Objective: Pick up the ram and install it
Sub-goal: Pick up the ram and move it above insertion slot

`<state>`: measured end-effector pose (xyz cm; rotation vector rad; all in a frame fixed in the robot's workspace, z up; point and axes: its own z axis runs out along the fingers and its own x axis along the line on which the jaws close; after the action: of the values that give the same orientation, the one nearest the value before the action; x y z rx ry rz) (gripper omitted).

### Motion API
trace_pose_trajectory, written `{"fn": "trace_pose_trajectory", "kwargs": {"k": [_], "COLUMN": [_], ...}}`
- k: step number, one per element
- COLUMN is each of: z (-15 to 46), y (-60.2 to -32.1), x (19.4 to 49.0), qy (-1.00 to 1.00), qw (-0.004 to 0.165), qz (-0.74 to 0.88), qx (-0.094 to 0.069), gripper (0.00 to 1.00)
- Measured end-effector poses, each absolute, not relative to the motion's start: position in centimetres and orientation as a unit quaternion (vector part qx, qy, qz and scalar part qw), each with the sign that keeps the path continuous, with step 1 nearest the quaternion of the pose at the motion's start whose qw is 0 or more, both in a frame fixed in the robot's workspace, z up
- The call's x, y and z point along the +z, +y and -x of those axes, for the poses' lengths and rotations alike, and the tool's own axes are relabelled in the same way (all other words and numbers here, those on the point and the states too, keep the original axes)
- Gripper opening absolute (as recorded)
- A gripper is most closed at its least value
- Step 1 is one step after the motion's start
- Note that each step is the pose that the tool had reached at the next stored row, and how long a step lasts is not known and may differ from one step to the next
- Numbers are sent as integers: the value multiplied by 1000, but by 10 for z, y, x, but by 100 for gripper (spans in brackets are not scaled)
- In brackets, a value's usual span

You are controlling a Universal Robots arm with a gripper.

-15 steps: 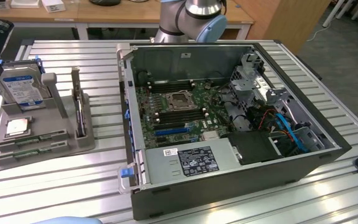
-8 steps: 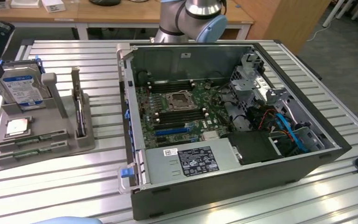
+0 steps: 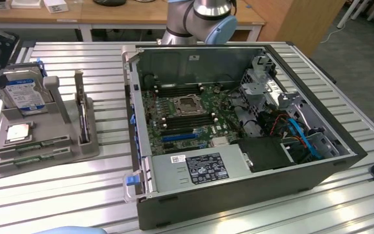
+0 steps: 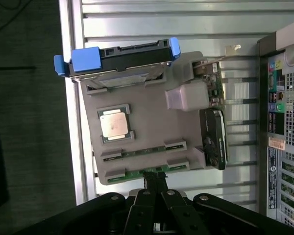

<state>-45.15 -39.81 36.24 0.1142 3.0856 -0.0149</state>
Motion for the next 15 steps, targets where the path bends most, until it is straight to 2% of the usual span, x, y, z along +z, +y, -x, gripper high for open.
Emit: {"fn": "trace_pose_trajectory", "kwargs": {"k": [15], "z": [452], "y": [-398], "x": [335], "qy": [999], "qw": [27], "qz": [-37], "qx": [-5], "gripper": [10]}}
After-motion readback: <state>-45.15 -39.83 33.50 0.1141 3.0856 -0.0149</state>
